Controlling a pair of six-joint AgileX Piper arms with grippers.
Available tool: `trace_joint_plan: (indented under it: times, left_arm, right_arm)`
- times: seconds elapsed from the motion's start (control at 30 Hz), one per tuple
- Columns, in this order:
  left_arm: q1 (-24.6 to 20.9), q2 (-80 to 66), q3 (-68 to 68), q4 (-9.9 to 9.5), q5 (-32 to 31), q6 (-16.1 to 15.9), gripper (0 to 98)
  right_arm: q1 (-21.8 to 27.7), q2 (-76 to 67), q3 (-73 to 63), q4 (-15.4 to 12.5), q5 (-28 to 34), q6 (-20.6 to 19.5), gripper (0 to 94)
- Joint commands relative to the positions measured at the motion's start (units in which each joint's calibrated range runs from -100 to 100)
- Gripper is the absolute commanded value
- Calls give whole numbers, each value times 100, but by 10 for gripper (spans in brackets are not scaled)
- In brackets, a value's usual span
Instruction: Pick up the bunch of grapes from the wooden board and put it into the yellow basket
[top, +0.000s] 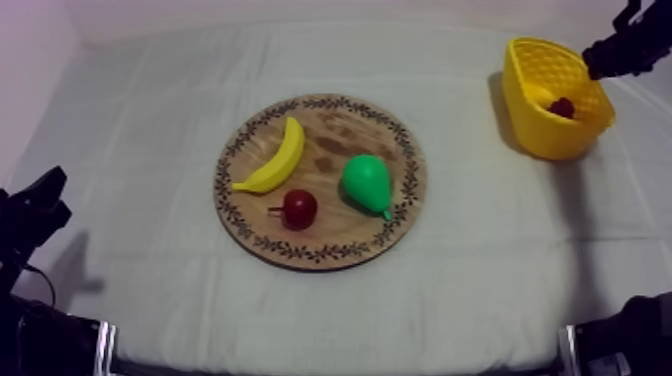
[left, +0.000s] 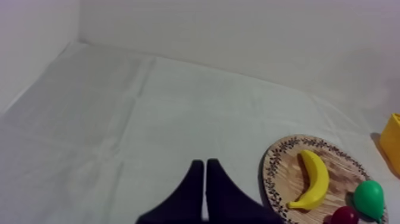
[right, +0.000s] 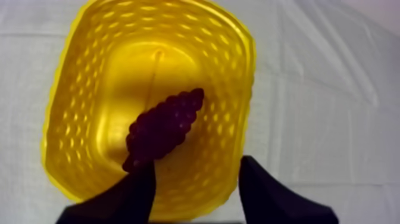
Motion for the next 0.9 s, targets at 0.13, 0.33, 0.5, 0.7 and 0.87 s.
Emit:
trace_joint_plan:
  times: [0.13, 0.33, 0.5, 0.7, 0.87]
  left_arm:
    - [0, 0, -2, -2, -1, 1, 1]
    - [0, 0, -2, -2, -1, 1, 1]
    - [0, 0, -2, -2, -1, 1, 1]
    - [0, 0, -2, -2, -1, 1, 1]
    - [0, 0, -2, -2, -1, 1, 1]
  right_arm:
    - [-24, -660, 783, 28, -288, -12, 385]
    - [-51, -1163, 1394, 14, -441, 2, 354]
    - [-100, -1528, 1898, 42, -569, -19, 343]
    - [-169, -2023, 2624, 121, -903, -110, 325]
    - [-233, -2547, 3344, 125, -1242, -178, 290]
